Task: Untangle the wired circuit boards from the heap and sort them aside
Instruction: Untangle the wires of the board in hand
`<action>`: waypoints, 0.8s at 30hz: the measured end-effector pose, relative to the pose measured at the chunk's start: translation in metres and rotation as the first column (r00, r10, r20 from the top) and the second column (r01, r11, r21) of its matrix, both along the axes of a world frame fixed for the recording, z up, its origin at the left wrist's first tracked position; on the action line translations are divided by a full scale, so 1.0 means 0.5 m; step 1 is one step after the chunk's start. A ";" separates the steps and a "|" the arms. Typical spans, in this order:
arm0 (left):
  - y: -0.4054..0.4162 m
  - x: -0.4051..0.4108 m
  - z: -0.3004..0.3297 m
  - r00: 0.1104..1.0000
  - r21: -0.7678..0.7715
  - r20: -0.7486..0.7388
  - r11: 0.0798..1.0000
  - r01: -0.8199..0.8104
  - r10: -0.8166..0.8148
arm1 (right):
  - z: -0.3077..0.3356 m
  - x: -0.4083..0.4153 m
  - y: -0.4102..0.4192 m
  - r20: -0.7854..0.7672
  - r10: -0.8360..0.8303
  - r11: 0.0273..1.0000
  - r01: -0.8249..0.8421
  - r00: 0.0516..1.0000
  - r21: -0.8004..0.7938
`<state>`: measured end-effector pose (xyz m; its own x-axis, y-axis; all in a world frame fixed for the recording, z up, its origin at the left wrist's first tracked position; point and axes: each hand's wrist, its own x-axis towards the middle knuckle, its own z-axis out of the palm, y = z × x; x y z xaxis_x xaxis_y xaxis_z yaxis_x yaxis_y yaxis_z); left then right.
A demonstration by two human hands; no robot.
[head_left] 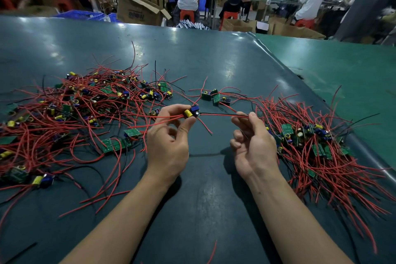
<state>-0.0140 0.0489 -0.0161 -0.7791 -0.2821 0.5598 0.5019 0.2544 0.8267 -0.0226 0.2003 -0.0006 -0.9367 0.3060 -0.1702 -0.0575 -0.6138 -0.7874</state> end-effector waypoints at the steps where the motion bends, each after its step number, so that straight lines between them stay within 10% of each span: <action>1: 0.002 0.001 -0.002 0.999 -0.025 -0.039 1.000 -0.001 0.000 | -0.001 0.000 -0.001 0.004 -0.019 1.000 0.019 1.000 0.006; 5: -0.006 -0.004 0.002 0.981 0.082 -0.161 0.992 -0.094 0.107 | -0.005 0.000 0.003 0.042 -0.141 0.990 0.140 0.989 0.025; 8: -0.022 -0.008 -0.001 0.934 0.056 -0.270 0.972 -0.230 0.236 | -0.012 0.008 -0.001 -0.011 -0.158 0.929 0.153 0.987 0.336; 16: -0.029 0.005 -0.005 0.906 -0.353 -0.421 0.914 -0.200 0.036 | -0.031 0.049 -0.058 -0.345 0.333 0.547 0.118 0.878 0.828; 24: -0.044 0.001 0.007 0.934 -0.500 -0.338 0.862 -0.078 -0.111 | -0.007 0.046 -0.056 -0.289 0.312 0.858 -0.137 0.905 0.495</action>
